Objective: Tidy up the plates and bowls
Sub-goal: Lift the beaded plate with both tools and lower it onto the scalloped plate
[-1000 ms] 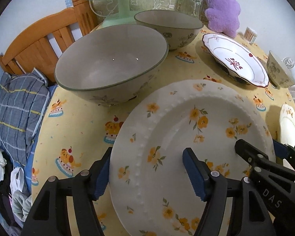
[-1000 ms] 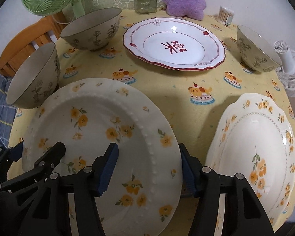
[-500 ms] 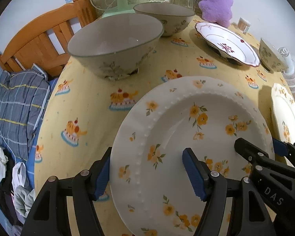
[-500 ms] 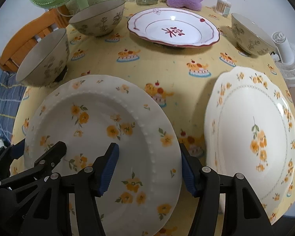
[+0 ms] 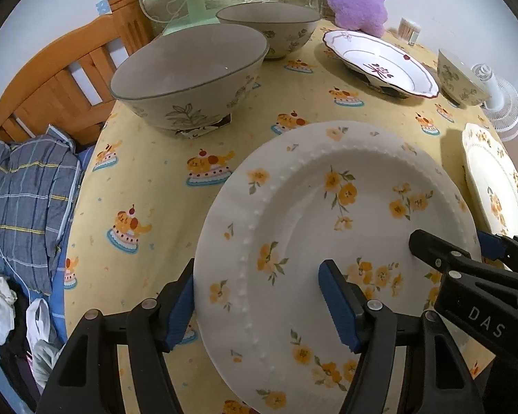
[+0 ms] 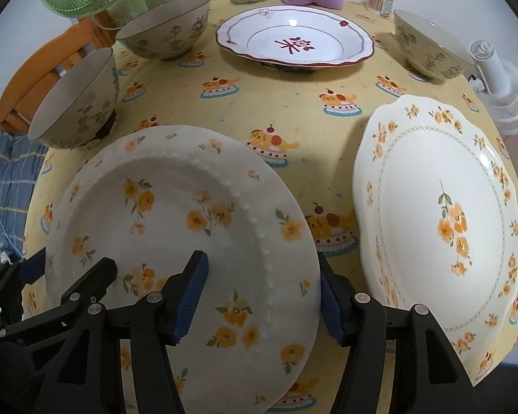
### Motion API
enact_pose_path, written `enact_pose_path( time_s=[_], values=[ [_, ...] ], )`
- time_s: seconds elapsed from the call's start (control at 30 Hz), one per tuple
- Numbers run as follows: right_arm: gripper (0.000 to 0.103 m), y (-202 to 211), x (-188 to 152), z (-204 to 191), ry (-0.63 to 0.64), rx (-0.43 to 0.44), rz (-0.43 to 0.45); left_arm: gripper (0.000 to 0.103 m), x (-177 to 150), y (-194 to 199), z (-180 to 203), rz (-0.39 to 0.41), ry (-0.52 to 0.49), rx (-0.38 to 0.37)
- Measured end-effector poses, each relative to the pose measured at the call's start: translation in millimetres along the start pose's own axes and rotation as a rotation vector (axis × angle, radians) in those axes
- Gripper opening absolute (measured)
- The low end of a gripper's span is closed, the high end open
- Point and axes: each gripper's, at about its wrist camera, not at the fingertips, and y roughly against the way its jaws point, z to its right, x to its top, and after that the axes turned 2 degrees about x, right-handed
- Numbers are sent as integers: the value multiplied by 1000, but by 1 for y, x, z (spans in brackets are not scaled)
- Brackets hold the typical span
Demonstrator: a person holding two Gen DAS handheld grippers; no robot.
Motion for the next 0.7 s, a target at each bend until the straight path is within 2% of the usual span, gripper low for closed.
enact_pose_path(
  time_s=[0.17,0.33,0.7],
  values=[
    [64,7,-7,1,-16,-6,-17,68,-8,5,0,-30,1,-29],
    [64,16,-17,5,-55,-23,-26,68,-17,18,0,-22,20,-66],
    [64,51,-32,13,-97,-65,27,68,-23,45,17,10,-19,-94]
  ],
)
